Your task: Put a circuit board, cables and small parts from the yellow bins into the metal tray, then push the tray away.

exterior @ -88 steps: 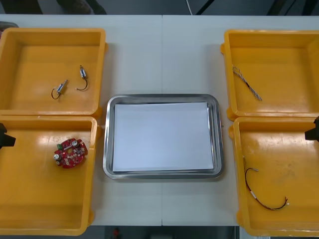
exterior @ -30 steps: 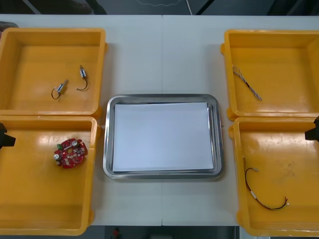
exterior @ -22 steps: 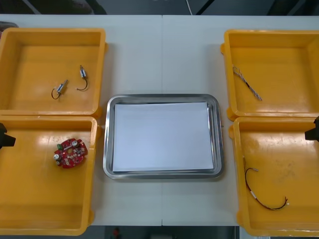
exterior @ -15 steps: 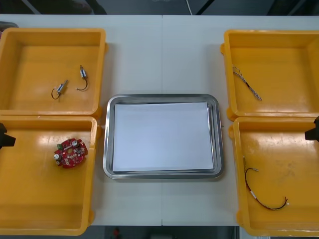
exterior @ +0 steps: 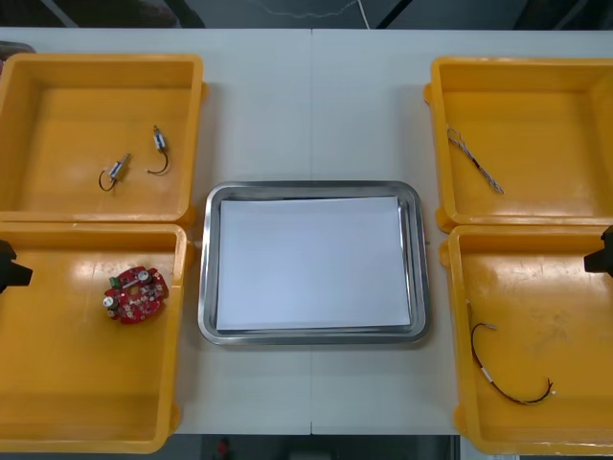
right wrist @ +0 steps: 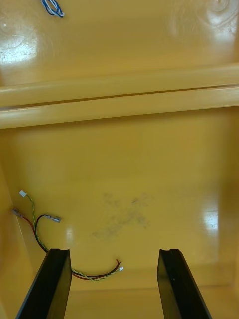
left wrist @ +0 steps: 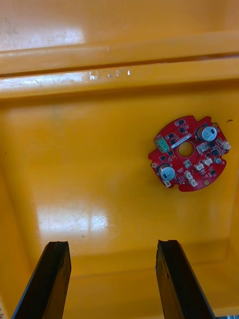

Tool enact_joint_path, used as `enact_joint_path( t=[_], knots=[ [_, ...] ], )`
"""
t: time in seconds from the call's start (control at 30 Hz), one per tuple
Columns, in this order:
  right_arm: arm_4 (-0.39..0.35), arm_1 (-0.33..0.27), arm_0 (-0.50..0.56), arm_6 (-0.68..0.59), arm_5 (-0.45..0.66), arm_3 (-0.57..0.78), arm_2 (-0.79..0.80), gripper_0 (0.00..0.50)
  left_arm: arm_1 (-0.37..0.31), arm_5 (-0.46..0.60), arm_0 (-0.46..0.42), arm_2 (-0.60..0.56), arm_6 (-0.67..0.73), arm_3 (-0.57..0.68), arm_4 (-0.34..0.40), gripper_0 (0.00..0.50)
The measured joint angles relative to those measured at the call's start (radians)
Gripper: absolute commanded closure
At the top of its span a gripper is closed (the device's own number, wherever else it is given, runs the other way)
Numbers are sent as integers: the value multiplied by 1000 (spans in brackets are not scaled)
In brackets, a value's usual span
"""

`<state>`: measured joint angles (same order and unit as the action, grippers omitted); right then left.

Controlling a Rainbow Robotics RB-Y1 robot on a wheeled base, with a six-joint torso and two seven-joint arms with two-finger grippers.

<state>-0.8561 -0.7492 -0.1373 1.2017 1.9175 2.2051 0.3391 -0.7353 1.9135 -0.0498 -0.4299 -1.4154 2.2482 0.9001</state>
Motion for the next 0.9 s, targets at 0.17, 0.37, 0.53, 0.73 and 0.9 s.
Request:
enact_joint_path(
  t=[0.17,0.37,0.53,0.73,0.9],
  knots=[
    [-12,3,17,0,0,0,0,0,0,0,1,24,0,0,0,0],
    [-27,4,85,0,0,23,0,0,0,0,1,56,3,0,-26,0],
    [-30,9,144,0,0,104,0,0,0,0,1,106,27,-14,-53,0],
    [-30,57,184,0,0,157,0,0,0,-2,0,167,103,-61,-71,0],
    [-26,94,226,2,-56,205,-16,0,0,-56,-1,225,114,-78,-106,0]
  ],
)
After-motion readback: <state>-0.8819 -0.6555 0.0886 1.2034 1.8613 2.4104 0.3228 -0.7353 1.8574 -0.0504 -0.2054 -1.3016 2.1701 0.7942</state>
